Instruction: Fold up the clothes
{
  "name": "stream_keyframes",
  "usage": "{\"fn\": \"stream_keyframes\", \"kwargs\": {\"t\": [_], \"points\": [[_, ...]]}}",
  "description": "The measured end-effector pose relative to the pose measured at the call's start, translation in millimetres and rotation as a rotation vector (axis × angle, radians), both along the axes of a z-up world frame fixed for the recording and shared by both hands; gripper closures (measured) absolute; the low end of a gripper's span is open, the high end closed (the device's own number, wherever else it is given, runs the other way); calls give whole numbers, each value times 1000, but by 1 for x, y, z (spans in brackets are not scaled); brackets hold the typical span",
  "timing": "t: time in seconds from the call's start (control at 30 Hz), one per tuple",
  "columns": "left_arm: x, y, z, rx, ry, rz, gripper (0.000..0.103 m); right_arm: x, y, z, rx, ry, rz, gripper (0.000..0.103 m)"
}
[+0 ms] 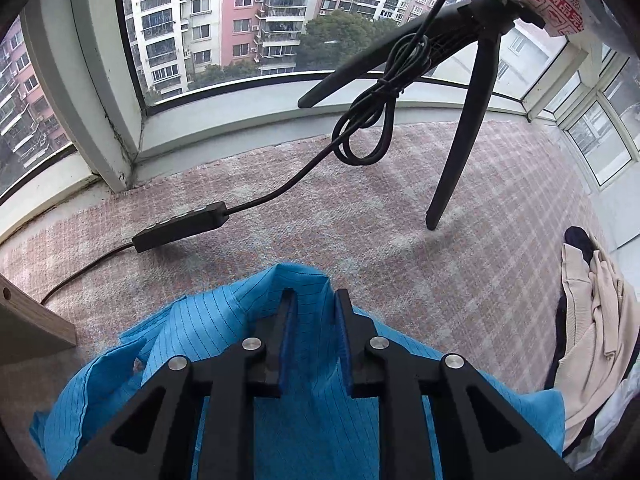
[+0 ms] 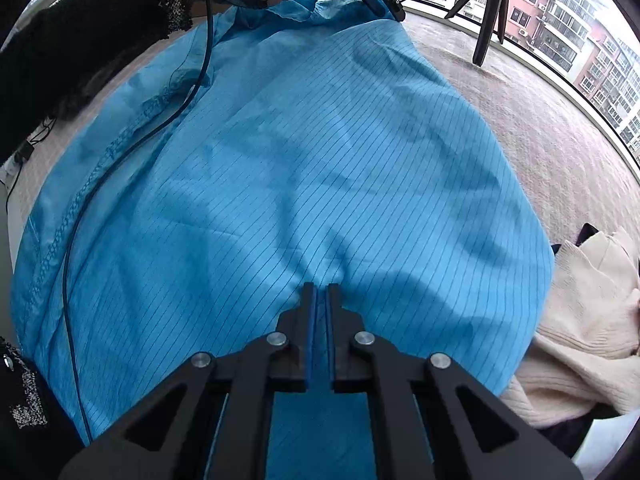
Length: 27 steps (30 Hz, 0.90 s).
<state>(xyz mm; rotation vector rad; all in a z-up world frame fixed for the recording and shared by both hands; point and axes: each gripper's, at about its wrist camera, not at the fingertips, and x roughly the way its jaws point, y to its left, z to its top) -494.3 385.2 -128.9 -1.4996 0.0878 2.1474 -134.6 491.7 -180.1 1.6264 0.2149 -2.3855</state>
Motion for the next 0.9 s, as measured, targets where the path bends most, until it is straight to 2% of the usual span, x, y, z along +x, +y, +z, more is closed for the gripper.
{"fn": "stream_keyframes", "kwargs": {"t": [0.1, 0.2, 0.27, 0.43, 0.53, 0.63, 0.73, 0.8, 0.83, 0.9], "points": [[2, 2, 7, 33, 15, -34, 103, 1, 1, 0, -5, -2, 2, 98], [-12, -10, 24, 104, 35, 17, 103, 2, 3, 0, -7, -1, 7, 98], [-21, -12, 27, 109, 34, 36, 103, 1, 8, 2, -33, -10, -7, 98], [-17, 0, 24, -18, 42, -6, 97, -2, 21, 5, -95, -32, -42, 98], [-8, -4, 31, -60, 61, -10, 85, -3, 29, 7, -133, -45, -63, 98], [32, -28, 44, -75, 83, -30, 78, -3, 51, 17, -184, -25, -116, 98], [94, -48, 60, -67, 99, -29, 77, -12, 95, 29, -215, -3, -237, 97], [135, -62, 71, -62, 109, -28, 77, -22, 109, 28, -223, -3, -237, 97], [156, -69, 76, -60, 115, -28, 77, -30, 109, 22, -196, -18, -212, 97], [197, -82, 87, -55, 125, -27, 77, -39, 99, 5, -59, -66, -166, 97]]}}
